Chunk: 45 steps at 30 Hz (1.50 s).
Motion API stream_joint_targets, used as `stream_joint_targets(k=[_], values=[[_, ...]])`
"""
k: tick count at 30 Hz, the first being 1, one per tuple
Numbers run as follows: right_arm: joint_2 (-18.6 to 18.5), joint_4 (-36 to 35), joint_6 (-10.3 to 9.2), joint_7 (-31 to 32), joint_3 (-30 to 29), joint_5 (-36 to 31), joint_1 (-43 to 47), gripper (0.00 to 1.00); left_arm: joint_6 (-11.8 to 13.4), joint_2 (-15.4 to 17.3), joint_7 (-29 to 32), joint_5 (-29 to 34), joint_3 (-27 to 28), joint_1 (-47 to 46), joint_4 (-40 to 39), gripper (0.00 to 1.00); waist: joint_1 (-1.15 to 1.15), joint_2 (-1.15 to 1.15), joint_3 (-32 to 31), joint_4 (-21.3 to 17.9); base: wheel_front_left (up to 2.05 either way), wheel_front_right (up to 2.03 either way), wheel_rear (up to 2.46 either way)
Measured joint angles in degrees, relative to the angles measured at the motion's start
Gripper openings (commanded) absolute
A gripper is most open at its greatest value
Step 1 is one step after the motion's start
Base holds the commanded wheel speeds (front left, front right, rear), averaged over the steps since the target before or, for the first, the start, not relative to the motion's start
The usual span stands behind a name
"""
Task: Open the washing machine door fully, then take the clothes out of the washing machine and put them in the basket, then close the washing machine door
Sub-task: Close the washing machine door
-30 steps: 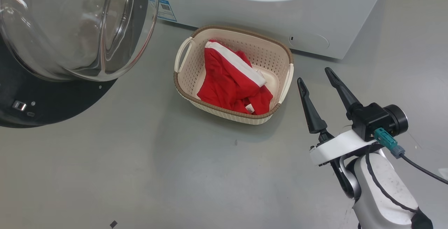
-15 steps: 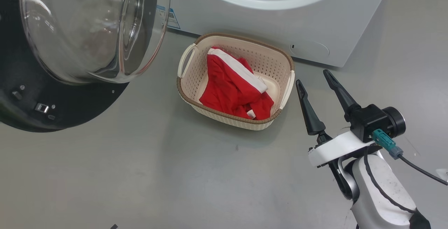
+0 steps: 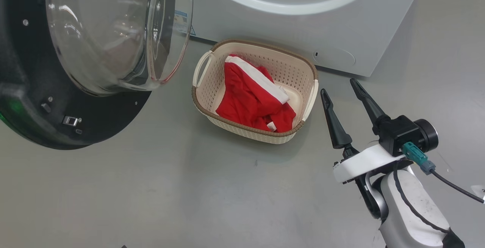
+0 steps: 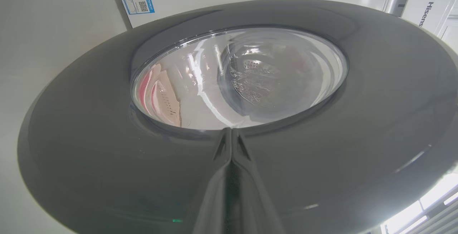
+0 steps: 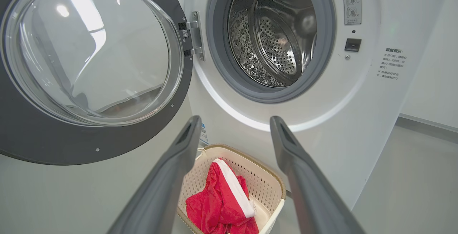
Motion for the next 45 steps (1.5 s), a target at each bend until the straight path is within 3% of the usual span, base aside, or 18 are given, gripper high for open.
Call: stream_joint_targets(k=[17, 25, 33, 39, 45], values=[[0.3, 0.3, -0.05, -0.2, 0.1, 0.2, 0.7, 1.00, -1.2, -4.0, 4.2, -0.4, -1.5, 4.3, -6.1, 0.00, 0.00, 0.00, -0.7, 0.2, 0.00, 0.00, 0.00], [0.3, 0.5, -0.07, -0.2, 0.2, 0.5, 0.8, 1.00, -1.9, -4.3, 1.0, 0.8, -2.6, 7.1, -10.5, 0.00, 0.00, 0.00, -0.9, 0.3, 0.00, 0.00, 0.00], [0.3, 1.2, -0.05, -0.2, 0.2, 0.6, 1.4, 1.00, -2.0, -2.4, -9.3, 11.6, -8.3, 13.0, -20.2, 0.00, 0.00, 0.00, -2.1, 0.7, 0.00, 0.00, 0.00], [0.4, 1.2, -0.05, -0.2, 0.2, 0.6, 2.1, 1.00, -2.0, 0.5, -21.0, 20.7, -14.2, 19.2, -30.0, 0.00, 0.00, 0.00, -3.1, 1.0, 0.00, 0.00, 0.00], [0.6, 1.2, -0.05, -0.2, 0.0, 1.0, 3.2, 1.00, -2.0, -0.1, -32.9, 26.3, -17.9, 26.4, -34.0, 0.00, 0.00, 0.00, -4.1, 1.5, 0.00, 0.00, 0.00]])
